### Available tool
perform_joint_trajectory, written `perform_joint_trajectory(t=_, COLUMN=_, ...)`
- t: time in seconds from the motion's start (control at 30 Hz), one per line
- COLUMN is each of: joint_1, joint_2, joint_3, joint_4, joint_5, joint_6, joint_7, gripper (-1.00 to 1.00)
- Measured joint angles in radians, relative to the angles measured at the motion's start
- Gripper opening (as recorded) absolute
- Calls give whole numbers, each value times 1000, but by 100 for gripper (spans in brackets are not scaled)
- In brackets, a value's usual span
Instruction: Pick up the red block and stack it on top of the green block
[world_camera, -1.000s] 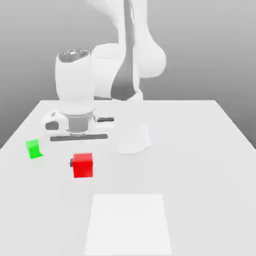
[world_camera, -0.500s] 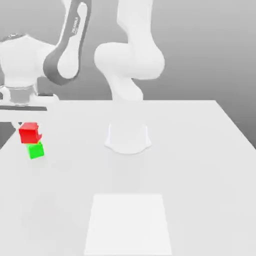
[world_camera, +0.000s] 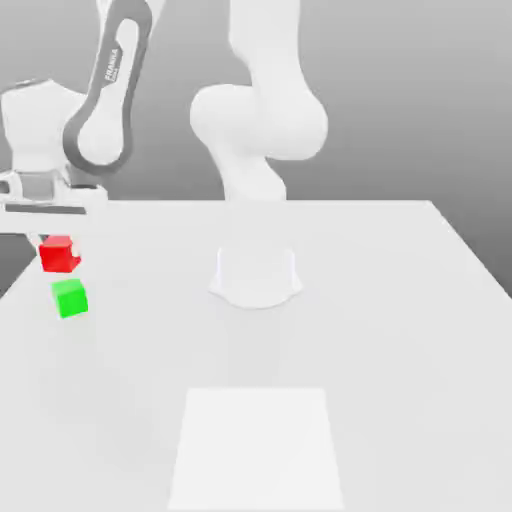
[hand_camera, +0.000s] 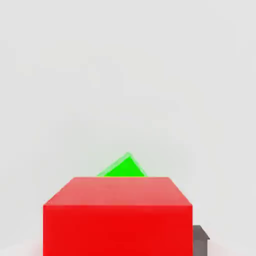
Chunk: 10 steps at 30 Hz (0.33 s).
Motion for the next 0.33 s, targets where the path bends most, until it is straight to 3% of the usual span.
perform_joint_trajectory(t=0.17, joint_1=50, joint_2=94, joint_3=11, joint_4=0, joint_5=213, joint_6=63, joint_7=-149, gripper=-100)
perform_joint_trajectory(t=0.3, joint_1=16, joint_2=171, joint_3=95, joint_4=6, joint_5=417, joint_6=101, joint_7=-295, gripper=-100)
perform_joint_trajectory(t=0.33, joint_1=0, joint_2=186, joint_3=120, joint_4=8, joint_5=456, joint_6=109, joint_7=-323, gripper=100)
